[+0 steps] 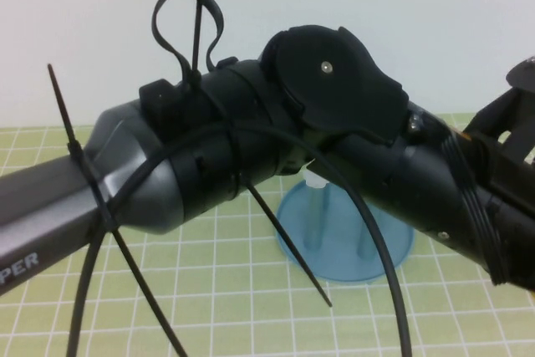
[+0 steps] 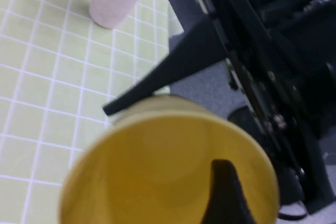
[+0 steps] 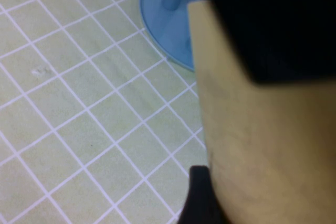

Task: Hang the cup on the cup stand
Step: Adjust the cup with two arms, then place the cup on the cup holder

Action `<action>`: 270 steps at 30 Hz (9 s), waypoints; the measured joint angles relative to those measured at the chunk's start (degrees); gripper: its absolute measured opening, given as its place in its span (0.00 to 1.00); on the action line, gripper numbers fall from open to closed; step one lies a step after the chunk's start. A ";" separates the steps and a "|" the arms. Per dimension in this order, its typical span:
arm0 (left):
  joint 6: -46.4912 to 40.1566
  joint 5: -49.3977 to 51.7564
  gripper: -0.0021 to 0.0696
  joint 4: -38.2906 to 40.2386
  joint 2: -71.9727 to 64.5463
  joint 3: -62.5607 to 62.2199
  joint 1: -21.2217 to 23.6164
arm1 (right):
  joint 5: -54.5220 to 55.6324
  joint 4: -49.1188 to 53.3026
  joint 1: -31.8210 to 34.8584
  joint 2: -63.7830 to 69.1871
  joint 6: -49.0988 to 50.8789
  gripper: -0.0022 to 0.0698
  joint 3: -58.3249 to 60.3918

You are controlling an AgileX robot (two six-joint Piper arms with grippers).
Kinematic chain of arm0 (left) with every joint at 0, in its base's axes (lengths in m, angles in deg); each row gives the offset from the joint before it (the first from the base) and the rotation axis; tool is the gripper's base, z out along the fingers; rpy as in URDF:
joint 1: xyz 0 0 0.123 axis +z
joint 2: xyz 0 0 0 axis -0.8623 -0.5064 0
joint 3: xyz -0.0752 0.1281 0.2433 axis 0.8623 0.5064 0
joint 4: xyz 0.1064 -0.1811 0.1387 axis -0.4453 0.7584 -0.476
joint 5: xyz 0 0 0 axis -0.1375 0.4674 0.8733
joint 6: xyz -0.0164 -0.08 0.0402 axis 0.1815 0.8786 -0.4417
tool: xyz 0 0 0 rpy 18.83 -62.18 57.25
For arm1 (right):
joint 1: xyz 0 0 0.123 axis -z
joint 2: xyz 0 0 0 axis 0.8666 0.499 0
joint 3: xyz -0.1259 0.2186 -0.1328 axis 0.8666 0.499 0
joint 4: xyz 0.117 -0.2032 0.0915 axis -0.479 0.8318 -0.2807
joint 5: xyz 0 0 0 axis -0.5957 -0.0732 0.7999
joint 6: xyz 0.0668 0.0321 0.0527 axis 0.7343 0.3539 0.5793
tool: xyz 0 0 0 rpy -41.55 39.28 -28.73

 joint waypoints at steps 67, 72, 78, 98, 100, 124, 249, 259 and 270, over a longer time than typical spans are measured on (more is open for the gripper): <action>0.91 -8.38 0.03 -0.98 -2.93 -0.09 2.75 | 4.31 33.89 0.00 -0.49 40.66 0.94 0.00; -2.74 -9.81 0.03 5.04 -2.93 -0.09 5.36 | 19.61 50.04 0.00 -2.17 68.08 0.85 0.00; -12.14 -10.20 0.03 18.12 -2.93 -0.09 8.07 | 43.69 55.01 0.00 -4.51 91.38 0.84 0.00; -39.94 -11.45 0.03 44.44 -2.93 -0.09 8.34 | 64.00 64.92 0.00 -16.54 171.41 0.84 8.44; -39.94 -11.27 0.03 44.44 -2.93 0.04 7.98 | 64.00 65.13 0.00 -16.64 177.10 0.84 12.06; -44.17 -28.47 0.03 44.16 -2.93 0.18 -5.66 | 65.53 51.42 0.00 -16.64 170.63 0.91 20.49; 46.82 -16.56 0.03 -76.73 41.65 24.35 15.26 | 102.48 92.45 -0.28 45.64 135.74 0.84 -15.28; 52.93 -16.56 0.03 -85.36 44.03 27.22 15.26 | 99.57 101.92 -7.81 62.38 135.09 0.84 -32.15; 54.04 -16.66 0.03 -86.29 44.03 27.22 15.26 | 92.33 103.14 -13.17 72.03 126.19 0.84 -37.07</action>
